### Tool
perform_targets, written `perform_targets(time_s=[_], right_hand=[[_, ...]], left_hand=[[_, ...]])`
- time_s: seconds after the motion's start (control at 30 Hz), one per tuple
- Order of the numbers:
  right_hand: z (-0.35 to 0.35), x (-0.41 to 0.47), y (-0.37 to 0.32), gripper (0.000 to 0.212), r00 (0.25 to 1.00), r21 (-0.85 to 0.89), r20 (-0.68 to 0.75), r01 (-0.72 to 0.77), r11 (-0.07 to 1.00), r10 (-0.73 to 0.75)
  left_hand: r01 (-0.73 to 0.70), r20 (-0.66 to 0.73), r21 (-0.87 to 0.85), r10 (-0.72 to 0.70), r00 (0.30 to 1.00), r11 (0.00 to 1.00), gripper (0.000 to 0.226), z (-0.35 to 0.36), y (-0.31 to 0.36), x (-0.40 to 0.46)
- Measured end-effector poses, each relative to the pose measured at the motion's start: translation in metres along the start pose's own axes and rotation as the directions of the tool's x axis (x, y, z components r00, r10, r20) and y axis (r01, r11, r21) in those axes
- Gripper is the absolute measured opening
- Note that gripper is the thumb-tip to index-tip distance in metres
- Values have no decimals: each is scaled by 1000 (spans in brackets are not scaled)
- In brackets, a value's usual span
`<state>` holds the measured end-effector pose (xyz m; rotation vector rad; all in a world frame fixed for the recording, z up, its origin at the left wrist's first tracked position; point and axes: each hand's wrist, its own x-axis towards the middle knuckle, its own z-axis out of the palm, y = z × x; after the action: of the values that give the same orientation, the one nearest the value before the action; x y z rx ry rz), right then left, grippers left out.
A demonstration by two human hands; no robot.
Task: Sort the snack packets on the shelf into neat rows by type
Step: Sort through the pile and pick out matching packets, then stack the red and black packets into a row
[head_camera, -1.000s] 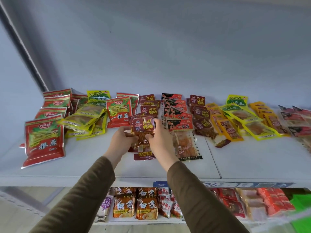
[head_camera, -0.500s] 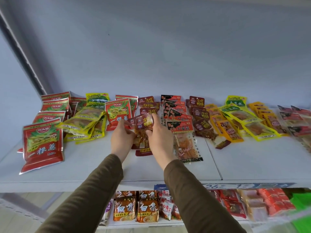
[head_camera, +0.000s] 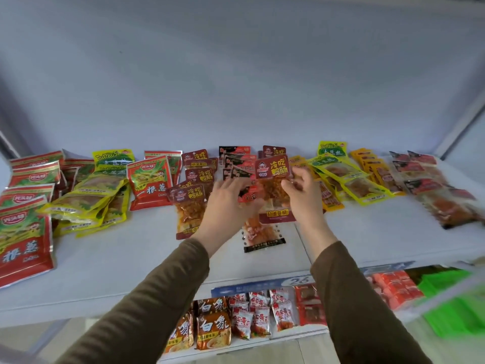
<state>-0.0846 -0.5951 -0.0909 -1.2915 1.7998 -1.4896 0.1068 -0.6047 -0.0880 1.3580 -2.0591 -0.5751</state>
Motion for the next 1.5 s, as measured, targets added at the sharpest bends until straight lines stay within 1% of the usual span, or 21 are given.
perform_targets(time_s=[0.07,0.13,0.17,0.3,0.4,0.5,0.57,0.67,0.83,0.97,1.03,1.17,1.3,1.37,1.5], right_hand=[[-22,8,11,36,998,6,-52,-39,999,39],[-38,15,22,31,994,-20,-72,-83,996,82],[-43,19,28,27,993,-49,-71,-99,994,95],[-49,32,45,19,992,-202,-31,-125,971,121],[-48,35,53,22,990,-272,12,-134,953,142],[-49,30,55,32,988,-372,85,-85,924,125],[-54,25,56,37,988,-443,104,-54,895,111],[-69,20,56,39,995,-455,67,-31,890,69],[-108,12,54,33,992,-466,51,127,875,-116],[-161,18,66,28,966,-585,24,223,780,-258],[-195,24,75,30,964,-631,25,220,744,-264],[-271,39,99,37,961,-693,104,254,674,-256],[-349,60,126,42,956,-744,161,282,606,-246],[-381,72,138,41,949,-764,187,304,569,-255],[-427,104,161,40,956,-765,209,290,575,-204]], left_hand=[[-100,30,154,96,995,983,68,19,21,4],[-168,75,285,153,985,944,69,40,33,9],[-192,103,318,168,980,928,67,49,37,12],[-226,170,463,164,972,857,57,75,49,20],[-226,201,559,133,970,798,54,85,47,22],[-229,192,605,139,971,763,52,91,43,21],[-227,174,605,152,973,763,50,91,42,21],[-226,137,570,180,974,790,51,89,44,21],[-234,101,504,212,972,831,51,96,74,27],[-274,92,437,261,961,857,56,125,120,36],[-301,106,417,283,953,858,57,148,151,42],[-338,124,402,315,941,851,61,207,215,54],[-320,128,395,293,948,861,62,267,276,69],[-304,128,393,275,953,868,62,289,299,77],[-261,141,396,222,965,881,62,324,328,92]])
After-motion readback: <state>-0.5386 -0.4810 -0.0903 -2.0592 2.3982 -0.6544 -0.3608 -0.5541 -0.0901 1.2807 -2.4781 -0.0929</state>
